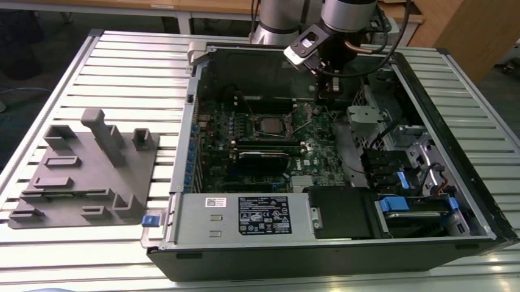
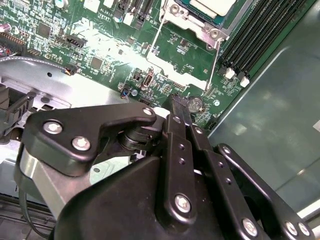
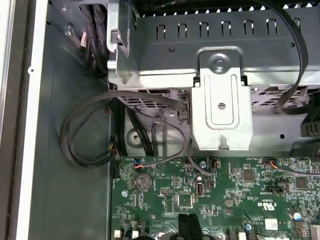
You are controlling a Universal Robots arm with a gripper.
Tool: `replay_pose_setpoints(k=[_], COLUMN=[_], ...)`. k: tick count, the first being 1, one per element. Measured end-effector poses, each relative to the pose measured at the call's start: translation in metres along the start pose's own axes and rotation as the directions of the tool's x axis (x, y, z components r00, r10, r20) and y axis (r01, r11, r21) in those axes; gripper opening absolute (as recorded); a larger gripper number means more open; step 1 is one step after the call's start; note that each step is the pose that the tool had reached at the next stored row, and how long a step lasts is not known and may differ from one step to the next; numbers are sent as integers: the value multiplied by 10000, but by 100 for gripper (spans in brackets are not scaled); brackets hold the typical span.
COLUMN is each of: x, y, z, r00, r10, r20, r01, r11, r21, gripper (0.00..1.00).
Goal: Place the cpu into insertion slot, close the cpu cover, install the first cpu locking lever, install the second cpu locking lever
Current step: 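Close the cpu cover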
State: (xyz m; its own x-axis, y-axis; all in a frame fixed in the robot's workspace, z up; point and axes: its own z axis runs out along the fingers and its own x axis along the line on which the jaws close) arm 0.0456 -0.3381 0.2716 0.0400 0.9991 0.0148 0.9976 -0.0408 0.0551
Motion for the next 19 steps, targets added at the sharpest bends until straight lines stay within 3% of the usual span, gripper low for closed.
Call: replay_pose_setpoints(k=[8, 15, 19], x=[0, 0, 0], y=[5, 25, 31], z=[4, 66, 70], r00=[9999, 9999, 9999], r10=[150, 154, 155], r20=[6, 8, 11], r01=[-150, -154, -155], r11=[9999, 9999, 9999], r21=[-3, -3, -2], gripper=[11, 11, 11])
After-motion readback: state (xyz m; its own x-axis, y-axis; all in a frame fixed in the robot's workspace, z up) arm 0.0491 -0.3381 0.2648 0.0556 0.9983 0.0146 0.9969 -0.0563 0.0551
